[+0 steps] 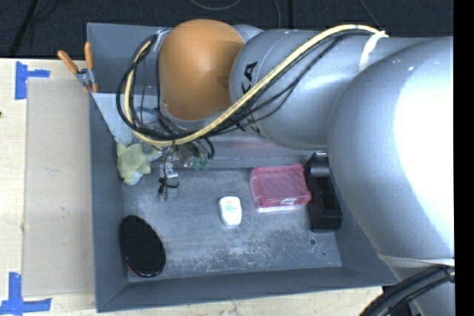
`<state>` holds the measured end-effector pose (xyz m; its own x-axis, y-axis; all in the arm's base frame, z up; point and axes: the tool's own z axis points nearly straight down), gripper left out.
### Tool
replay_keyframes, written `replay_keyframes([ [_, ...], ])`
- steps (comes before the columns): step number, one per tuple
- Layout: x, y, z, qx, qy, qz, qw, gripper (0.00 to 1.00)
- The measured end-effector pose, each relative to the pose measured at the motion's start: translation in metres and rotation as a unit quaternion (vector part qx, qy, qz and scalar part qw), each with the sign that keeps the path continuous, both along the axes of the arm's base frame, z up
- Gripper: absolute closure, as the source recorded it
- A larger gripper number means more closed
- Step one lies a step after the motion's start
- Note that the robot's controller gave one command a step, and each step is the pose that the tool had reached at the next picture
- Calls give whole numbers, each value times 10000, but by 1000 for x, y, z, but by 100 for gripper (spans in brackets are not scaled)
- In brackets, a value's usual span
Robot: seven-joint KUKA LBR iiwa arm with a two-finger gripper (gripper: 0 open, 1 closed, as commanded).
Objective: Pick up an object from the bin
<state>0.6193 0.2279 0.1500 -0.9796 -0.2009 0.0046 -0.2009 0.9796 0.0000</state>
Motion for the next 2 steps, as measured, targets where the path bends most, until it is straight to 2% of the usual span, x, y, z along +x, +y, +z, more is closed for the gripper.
replay_keyframes([
  [1,3,1,-10,12,3,479,9989,0],
  [2,4,5,-81,7,-13,1444,9895,0],
])
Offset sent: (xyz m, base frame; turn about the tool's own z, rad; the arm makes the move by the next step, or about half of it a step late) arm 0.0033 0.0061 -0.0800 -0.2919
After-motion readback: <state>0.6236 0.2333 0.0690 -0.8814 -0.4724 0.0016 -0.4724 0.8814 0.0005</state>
